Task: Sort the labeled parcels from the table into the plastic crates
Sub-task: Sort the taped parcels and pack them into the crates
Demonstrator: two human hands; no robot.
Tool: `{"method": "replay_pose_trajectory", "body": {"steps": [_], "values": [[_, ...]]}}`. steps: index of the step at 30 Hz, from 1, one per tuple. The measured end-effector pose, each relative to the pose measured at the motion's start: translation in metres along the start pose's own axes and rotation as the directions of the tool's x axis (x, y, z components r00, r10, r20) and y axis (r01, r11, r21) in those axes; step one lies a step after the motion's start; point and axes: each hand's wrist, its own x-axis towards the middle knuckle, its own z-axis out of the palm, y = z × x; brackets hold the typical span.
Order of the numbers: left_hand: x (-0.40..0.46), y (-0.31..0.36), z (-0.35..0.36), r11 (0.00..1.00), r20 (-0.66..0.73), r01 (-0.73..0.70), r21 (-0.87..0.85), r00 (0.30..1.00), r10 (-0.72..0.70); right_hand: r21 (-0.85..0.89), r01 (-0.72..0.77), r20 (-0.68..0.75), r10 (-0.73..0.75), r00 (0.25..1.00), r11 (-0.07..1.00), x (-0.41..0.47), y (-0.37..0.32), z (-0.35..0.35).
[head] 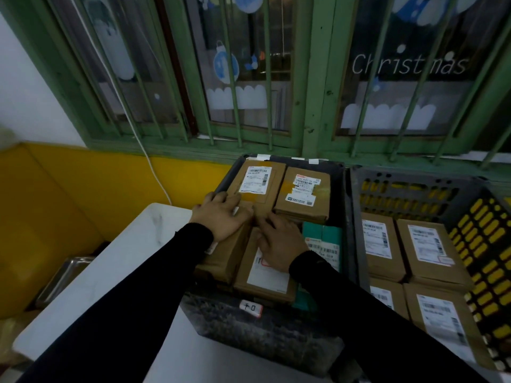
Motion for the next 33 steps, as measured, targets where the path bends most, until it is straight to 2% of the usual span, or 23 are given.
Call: {"method": "replay_pose_trajectory", "body": {"steps": [4, 7, 9, 11, 15, 19, 21, 24, 27, 30, 33], "values": [[-0.001, -0.018, -0.015, 0.979, 0.035, -0.031, -0.200, 0.999, 0.039, 0.371, 0.011, -0.118, 0.035, 0.992, 0.929, -0.013, -0.024, -0.024], [-0.014, -0.041, -0.021, 0.941, 0.098, 0.083, -0.329, 0.994, -0.053, 0.501, 0.050, -0.083, -0.010, 0.996, 0.864, -0.020, -0.050, -0.036], [-0.027, -0.054, -0.019, 0.897, 0.171, 0.147, -0.416, 0.982, -0.082, 0.493, 0.058, -0.022, -0.054, 0.998, 0.868, -0.020, -0.060, -0.032], [-0.039, -0.061, -0.016, 0.859, 0.202, 0.188, -0.476, 0.974, -0.101, 0.406, 0.063, 0.009, -0.072, 0.997, 0.912, -0.019, -0.064, -0.021], [-0.047, -0.068, -0.004, 0.811, 0.172, 0.224, -0.540, 0.973, -0.153, 0.316, 0.080, -0.058, -0.064, 0.996, 0.945, -0.016, -0.066, -0.005], [-0.046, -0.067, 0.003, 0.827, 0.133, 0.206, -0.524, 0.978, -0.160, 0.240, 0.080, -0.077, -0.063, 0.995, 0.968, -0.014, -0.067, -0.001], [-0.047, -0.067, 0.003, 0.852, 0.132, 0.208, -0.480, 0.977, -0.164, 0.223, 0.067, -0.046, -0.058, 0.997, 0.973, -0.014, -0.068, -0.004], [-0.047, -0.067, -0.001, 0.927, 0.100, 0.205, -0.313, 0.978, -0.182, 0.278, 0.053, 0.048, -0.069, 0.996, 0.959, -0.019, -0.068, -0.018], [-0.055, -0.059, -0.016, 0.965, -0.010, 0.157, -0.213, 0.987, -0.162, 0.410, 0.075, -0.028, -0.070, 0.997, 0.909, -0.034, -0.062, -0.037], [-0.066, -0.041, -0.036, 0.917, -0.105, 0.081, -0.390, 0.986, -0.132, 0.508, 0.067, -0.172, 0.024, 0.985, 0.859, -0.053, -0.047, -0.056], [-0.078, -0.008, -0.051, 0.775, -0.195, -0.065, -0.628, 0.978, -0.076, 0.624, 0.051, -0.268, 0.152, 0.951, 0.780, -0.071, -0.027, -0.078]]}}
